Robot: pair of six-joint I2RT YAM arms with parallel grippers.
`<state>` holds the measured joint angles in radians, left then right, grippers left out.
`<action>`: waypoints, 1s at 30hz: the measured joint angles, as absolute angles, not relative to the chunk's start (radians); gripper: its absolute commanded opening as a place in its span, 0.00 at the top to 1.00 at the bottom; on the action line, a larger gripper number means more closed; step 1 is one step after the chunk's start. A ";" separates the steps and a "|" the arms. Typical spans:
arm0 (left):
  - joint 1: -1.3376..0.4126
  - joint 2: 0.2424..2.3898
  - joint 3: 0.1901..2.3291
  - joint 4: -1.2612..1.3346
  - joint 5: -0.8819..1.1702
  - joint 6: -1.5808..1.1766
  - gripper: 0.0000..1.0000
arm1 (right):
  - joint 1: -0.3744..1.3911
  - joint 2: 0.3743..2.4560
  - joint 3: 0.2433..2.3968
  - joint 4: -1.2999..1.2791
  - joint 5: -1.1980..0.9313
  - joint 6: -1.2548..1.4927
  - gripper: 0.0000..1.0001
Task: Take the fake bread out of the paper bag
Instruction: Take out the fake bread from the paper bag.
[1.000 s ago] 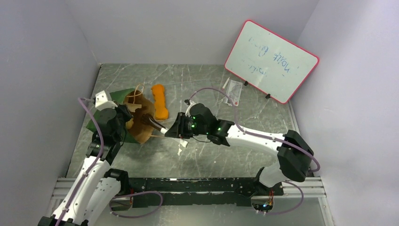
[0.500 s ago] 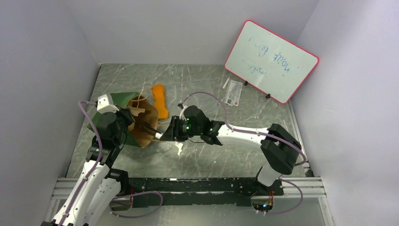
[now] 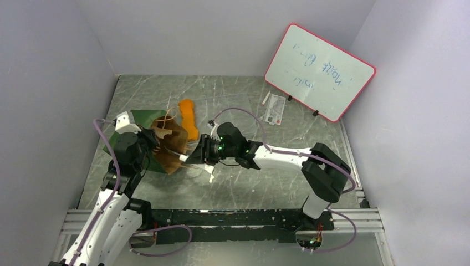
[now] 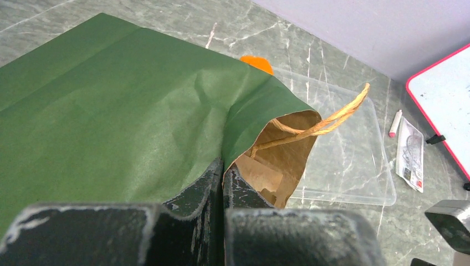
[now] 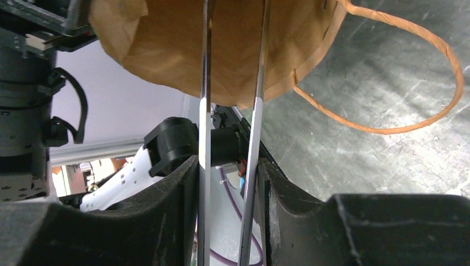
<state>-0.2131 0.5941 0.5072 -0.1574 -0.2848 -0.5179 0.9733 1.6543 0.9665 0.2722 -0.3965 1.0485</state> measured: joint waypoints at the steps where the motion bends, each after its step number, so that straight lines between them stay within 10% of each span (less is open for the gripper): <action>1: -0.213 0.593 0.507 -0.159 -0.284 -0.518 0.93 | 0.973 1.660 0.966 0.269 -0.397 1.050 0.58; 30: -0.213 0.580 0.496 -0.162 -0.257 -0.524 0.93 | 0.973 1.742 1.034 0.244 -0.416 1.061 0.53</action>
<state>-0.2131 0.5797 0.4957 -0.1616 -0.2573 -0.5243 0.9733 1.7416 1.0340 0.2443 -0.4156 1.0615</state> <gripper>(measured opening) 0.076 0.467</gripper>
